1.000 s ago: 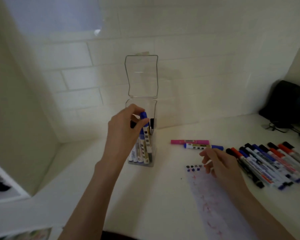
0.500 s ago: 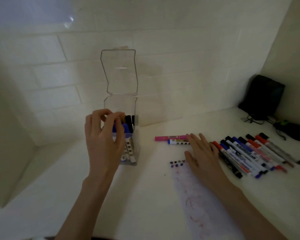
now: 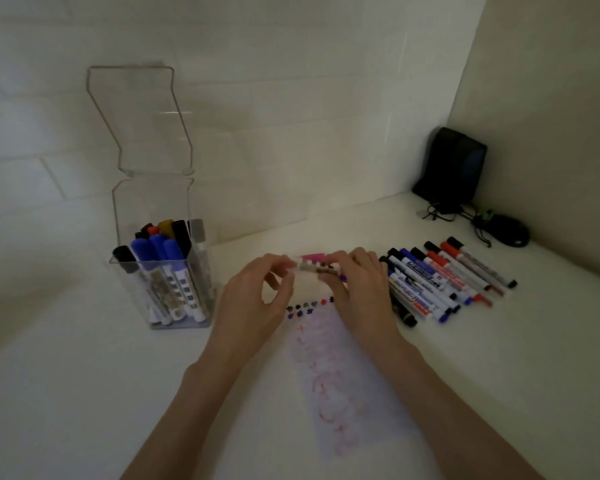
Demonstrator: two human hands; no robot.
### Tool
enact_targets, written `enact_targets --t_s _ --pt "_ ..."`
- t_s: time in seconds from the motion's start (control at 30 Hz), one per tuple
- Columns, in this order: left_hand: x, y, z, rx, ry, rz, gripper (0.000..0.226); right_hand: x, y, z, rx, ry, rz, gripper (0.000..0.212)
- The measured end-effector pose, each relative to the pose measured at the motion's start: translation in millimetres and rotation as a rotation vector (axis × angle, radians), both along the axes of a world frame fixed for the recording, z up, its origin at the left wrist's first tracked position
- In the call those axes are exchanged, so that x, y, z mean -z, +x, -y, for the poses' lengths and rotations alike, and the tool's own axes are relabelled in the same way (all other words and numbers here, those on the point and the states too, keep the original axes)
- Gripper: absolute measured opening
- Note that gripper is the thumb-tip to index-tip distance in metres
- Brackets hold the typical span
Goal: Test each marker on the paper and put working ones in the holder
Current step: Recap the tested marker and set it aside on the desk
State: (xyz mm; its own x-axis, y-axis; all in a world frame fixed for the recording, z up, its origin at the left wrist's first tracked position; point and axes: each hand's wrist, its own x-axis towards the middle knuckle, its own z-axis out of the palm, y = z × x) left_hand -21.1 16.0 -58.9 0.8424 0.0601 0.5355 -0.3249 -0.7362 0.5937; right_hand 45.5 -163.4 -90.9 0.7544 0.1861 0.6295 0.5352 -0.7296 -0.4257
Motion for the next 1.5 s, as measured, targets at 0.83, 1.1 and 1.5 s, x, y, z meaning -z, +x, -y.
enact_targets --t_s 0.83,1.1,1.5 --pt "-1.5 -1.3 22.8 0.203 0.302 -0.163 0.021 -45.8 -35.8 -4.1 -0.112 0.922 -0.758 0.033" --pt "-11.1 -7.6 12.0 0.484 -0.073 -0.433 0.03 -53.0 -38.1 3.8 -0.236 0.806 -0.656 0.04" --pt "0.5 -5.9 -27.2 0.456 -0.121 -0.516 0.019 -52.2 -20.4 39.4 -0.061 0.968 -0.646 0.025"
